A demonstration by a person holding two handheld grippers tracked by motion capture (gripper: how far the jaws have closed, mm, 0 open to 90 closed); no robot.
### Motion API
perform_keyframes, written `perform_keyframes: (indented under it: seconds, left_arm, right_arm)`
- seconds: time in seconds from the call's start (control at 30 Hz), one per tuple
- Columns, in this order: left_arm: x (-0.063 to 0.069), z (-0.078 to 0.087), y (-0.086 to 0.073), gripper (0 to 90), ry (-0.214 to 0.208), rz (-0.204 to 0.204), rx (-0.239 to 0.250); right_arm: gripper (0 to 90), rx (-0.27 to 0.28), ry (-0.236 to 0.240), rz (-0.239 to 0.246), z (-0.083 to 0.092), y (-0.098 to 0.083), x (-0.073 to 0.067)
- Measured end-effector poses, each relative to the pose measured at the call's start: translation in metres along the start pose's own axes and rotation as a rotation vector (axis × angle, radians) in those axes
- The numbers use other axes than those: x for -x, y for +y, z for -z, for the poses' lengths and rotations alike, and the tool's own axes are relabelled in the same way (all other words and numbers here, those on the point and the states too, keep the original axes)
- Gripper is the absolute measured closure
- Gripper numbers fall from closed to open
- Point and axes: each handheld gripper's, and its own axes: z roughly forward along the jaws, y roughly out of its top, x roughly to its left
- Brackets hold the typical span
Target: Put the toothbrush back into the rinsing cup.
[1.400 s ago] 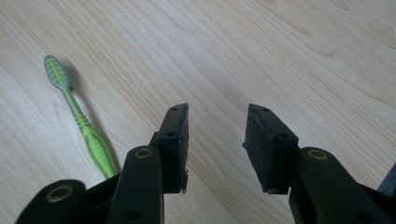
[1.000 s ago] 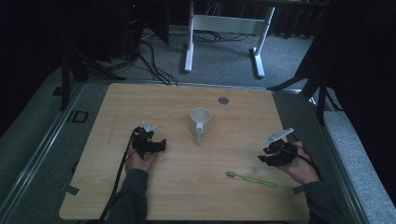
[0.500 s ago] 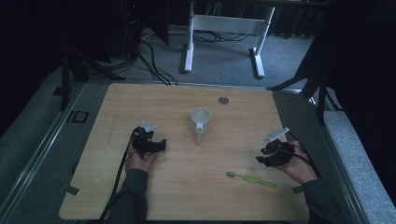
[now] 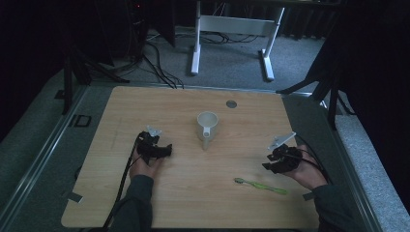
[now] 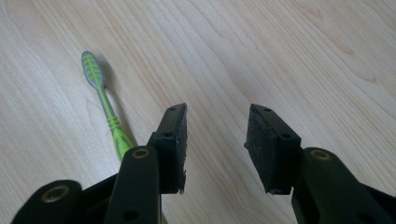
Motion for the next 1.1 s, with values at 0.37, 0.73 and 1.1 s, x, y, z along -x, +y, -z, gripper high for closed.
perform_keyframes:
  seconds: [0.37, 0.73, 1.1]
  left_arm:
    - [0.0, 0.0, 0.0, 14.4, 0.0, 0.0, 0.0]
    - [0.0, -0.0001, 0.0001, 14.3, 0.0, 0.0, 0.0]
    - [0.0, -0.0001, 0.0001, 14.3, 0.0, 0.0, 0.0]
  right_arm:
    - [57.7, -0.019, 0.023, 0.021, -0.0036, 0.002, -0.0035]
    - [58.2, -0.029, 0.039, 0.051, -0.0063, 0.0066, -0.0063]
    - [58.2, -0.055, 0.07, 0.072, -0.0101, 0.0081, -0.0088]
